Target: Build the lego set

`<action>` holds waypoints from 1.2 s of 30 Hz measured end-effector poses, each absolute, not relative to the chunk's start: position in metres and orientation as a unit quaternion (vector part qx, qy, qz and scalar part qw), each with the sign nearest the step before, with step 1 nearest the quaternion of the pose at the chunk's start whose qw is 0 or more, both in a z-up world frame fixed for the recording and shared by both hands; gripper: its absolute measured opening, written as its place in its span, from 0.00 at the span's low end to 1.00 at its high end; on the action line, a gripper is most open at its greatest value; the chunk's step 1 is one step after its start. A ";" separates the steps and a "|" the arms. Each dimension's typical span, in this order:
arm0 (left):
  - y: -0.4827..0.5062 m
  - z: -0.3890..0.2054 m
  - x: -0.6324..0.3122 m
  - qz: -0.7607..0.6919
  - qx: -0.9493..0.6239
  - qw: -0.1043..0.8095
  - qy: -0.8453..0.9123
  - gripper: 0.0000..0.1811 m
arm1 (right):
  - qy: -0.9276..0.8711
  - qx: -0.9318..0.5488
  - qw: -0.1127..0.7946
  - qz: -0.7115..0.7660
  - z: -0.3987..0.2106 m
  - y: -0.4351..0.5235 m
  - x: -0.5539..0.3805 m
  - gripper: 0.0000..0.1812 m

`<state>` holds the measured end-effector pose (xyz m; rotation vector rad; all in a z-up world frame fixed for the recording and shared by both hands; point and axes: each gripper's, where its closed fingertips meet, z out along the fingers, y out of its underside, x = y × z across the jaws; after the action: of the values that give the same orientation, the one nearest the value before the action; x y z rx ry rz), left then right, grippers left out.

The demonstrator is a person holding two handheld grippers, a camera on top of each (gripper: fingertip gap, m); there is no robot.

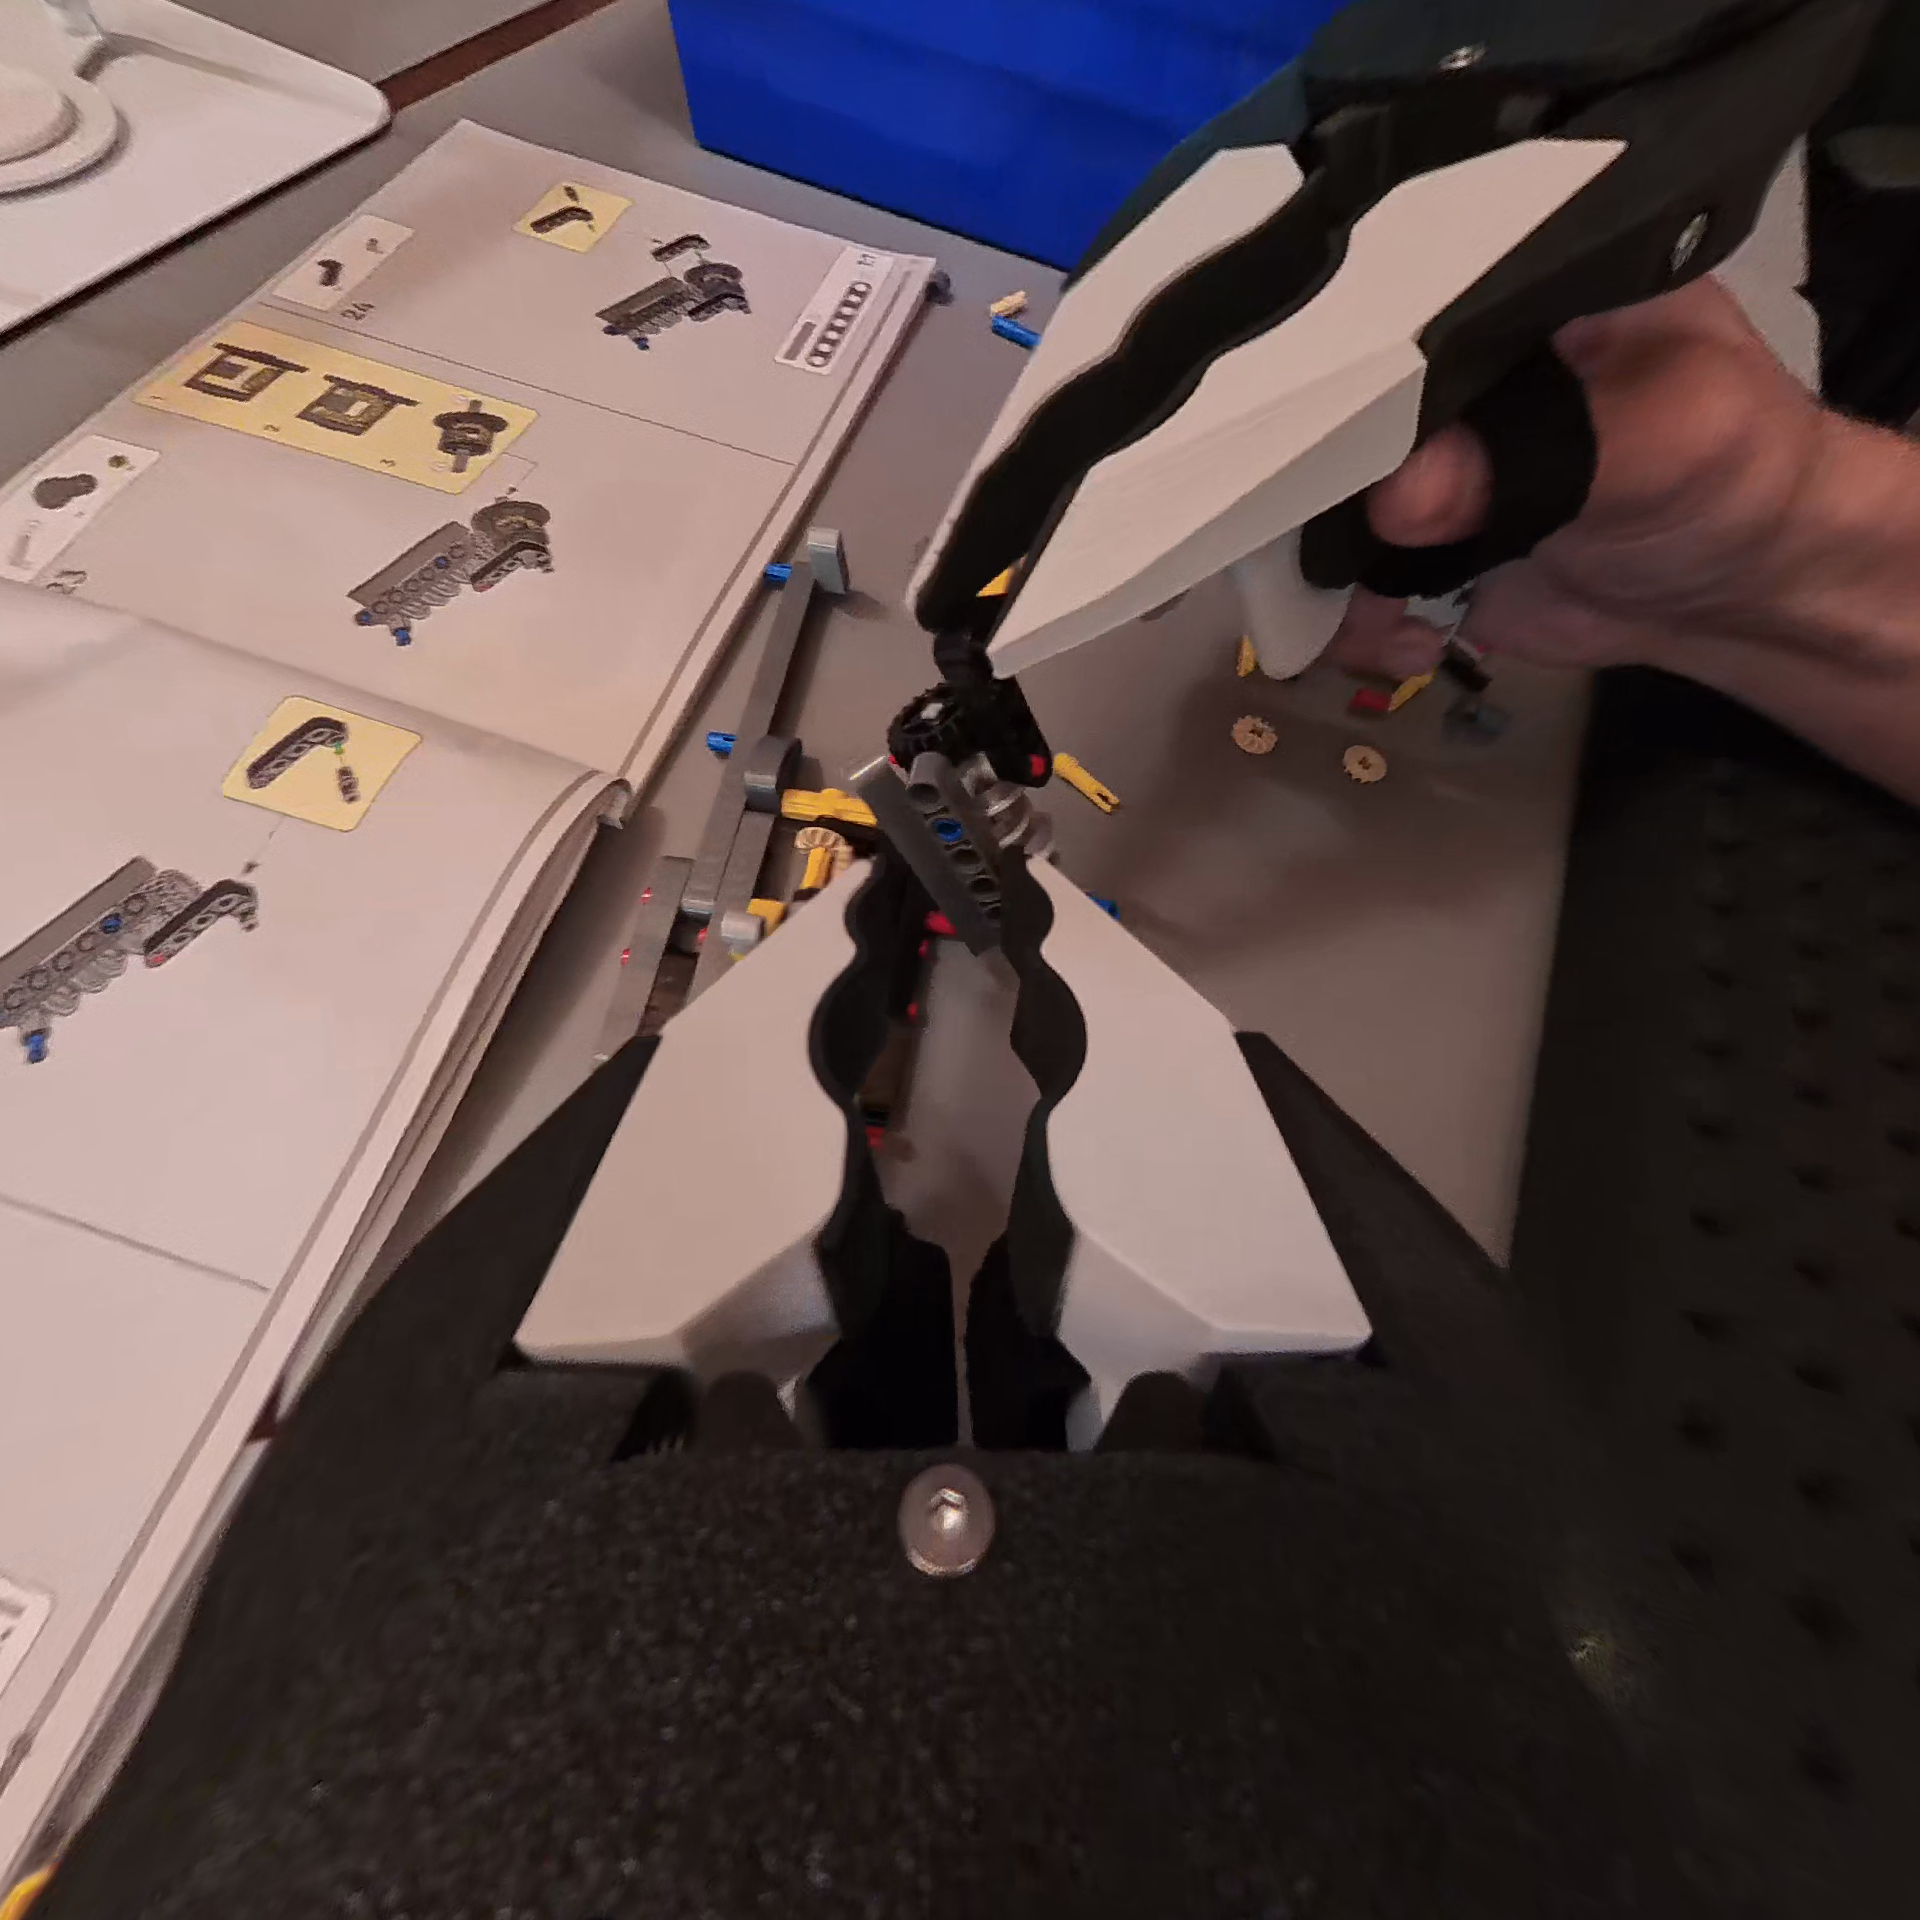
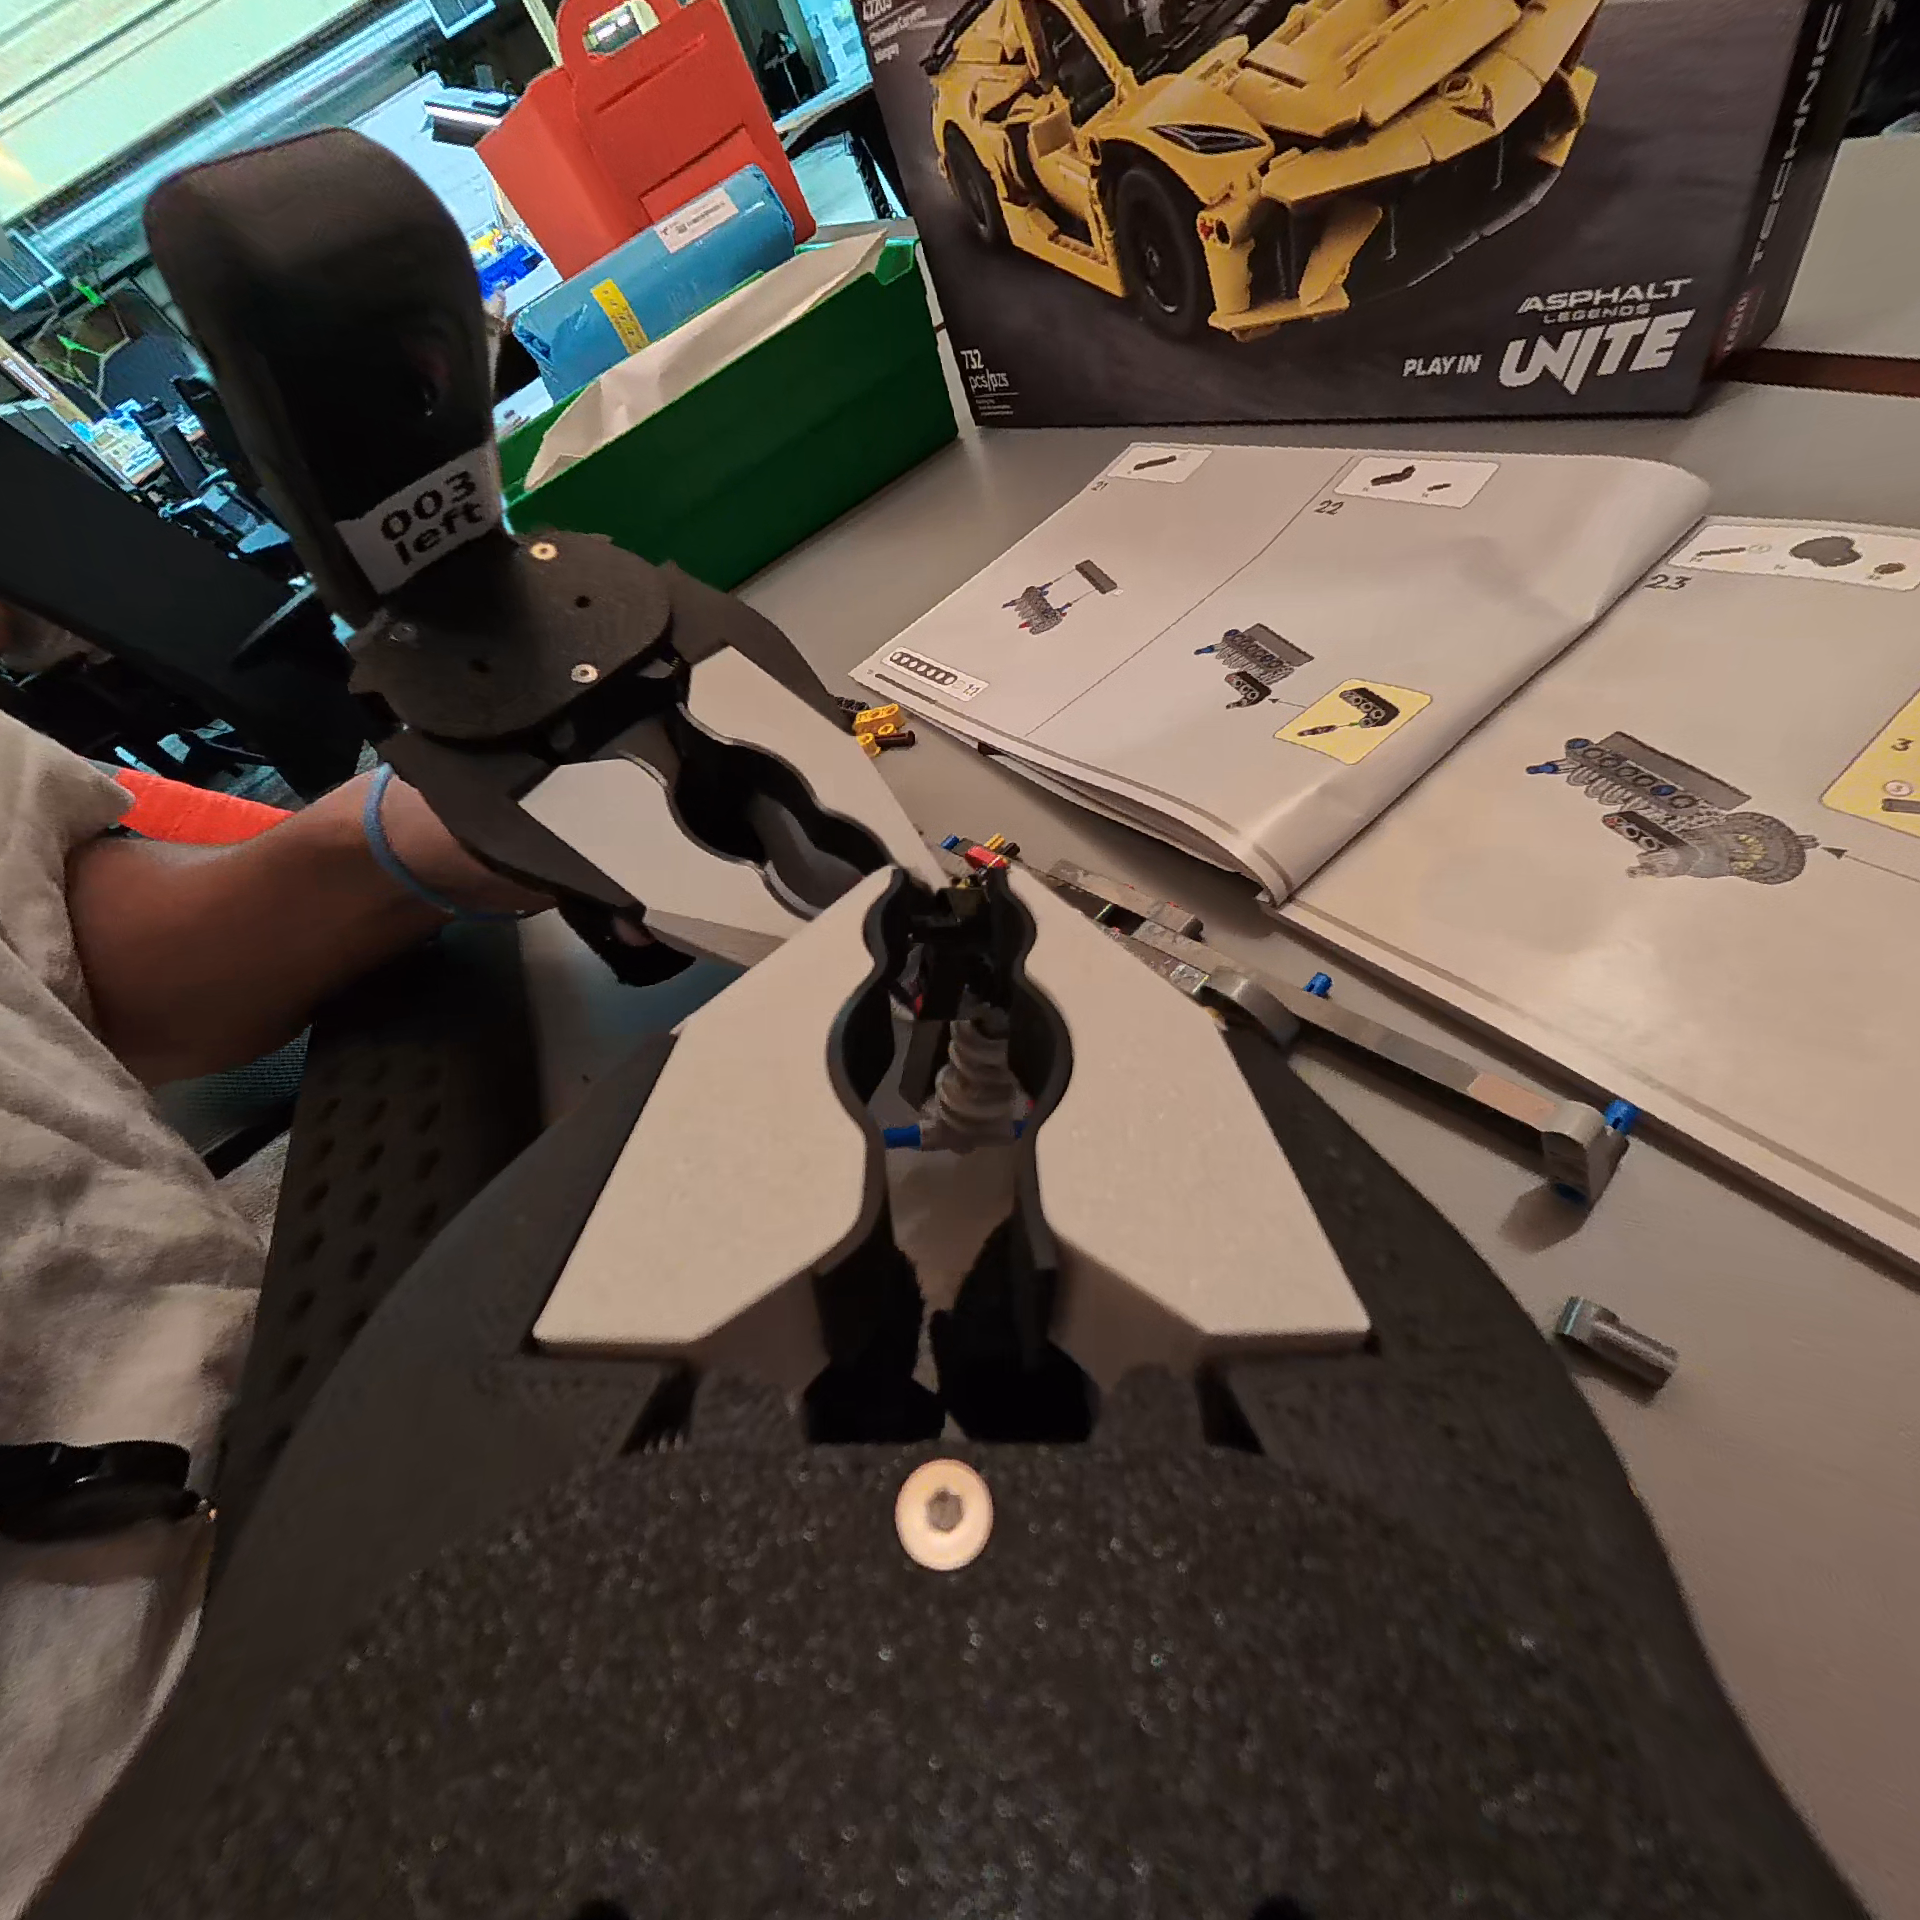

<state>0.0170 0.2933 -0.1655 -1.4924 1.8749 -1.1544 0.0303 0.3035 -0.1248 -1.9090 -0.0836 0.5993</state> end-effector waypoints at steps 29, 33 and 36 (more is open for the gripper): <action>0.253 -0.189 -0.056 -0.221 -0.387 0.152 0.882 0.03 | 0.088 -0.829 0.553 0.017 -0.143 0.280 0.130 0.08; 0.249 -0.189 -0.051 -0.227 -0.388 0.148 0.881 0.03 | 0.091 -0.839 0.536 0.019 -0.150 0.279 0.133 0.08; 0.250 -0.189 -0.048 -0.225 -0.367 0.178 0.885 0.03 | 0.095 -0.841 0.533 0.013 -0.151 0.281 0.138 0.08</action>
<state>-0.0481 0.2498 -0.1890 -1.0385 2.5024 -0.6352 0.1385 0.2811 -0.1506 -2.0053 0.2257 0.0311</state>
